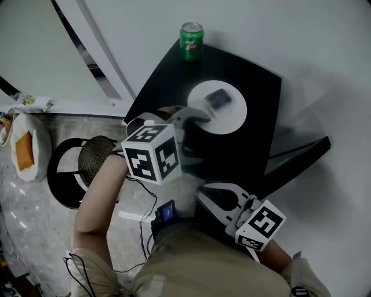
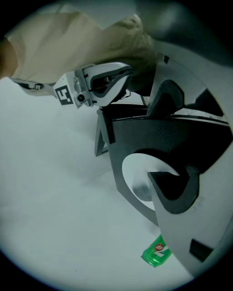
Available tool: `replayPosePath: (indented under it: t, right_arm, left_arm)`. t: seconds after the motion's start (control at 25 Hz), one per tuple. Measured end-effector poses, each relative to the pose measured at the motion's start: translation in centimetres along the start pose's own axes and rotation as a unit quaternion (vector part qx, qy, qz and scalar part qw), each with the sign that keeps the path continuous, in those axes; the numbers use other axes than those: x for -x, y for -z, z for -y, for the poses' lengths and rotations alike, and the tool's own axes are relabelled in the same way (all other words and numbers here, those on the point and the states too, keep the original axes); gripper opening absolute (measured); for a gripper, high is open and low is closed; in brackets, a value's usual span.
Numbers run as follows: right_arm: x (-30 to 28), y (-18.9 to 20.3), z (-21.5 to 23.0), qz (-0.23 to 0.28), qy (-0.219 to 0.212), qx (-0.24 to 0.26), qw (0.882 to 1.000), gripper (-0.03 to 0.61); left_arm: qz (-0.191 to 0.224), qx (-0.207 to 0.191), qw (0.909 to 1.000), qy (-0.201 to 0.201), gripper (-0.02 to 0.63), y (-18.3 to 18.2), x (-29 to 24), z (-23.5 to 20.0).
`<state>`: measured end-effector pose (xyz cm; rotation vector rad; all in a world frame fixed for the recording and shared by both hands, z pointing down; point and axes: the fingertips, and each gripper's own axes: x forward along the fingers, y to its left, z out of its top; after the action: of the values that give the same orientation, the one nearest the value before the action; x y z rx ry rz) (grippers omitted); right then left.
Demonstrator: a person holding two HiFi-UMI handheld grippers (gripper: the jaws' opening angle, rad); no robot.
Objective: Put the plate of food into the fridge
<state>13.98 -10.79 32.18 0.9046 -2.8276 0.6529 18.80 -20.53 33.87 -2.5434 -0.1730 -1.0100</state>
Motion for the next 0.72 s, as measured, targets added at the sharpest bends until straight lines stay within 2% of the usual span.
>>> replayPosePath:
  t: [0.28, 0.72]
  right_arm:
    - [-0.3, 0.5, 0.0, -0.004, -0.01, -0.005, 1.0, 0.021]
    - [0.3, 1.1, -0.5, -0.008, -0.009, -0.014, 1.0, 0.021]
  left_arm:
    - [-0.023, -0.016, 0.9994, -0.022, 0.348, 0.5, -0.4, 0.0]
    - [-0.023, -0.018, 0.9991, -0.031, 0.347, -0.5, -0.1, 1.9]
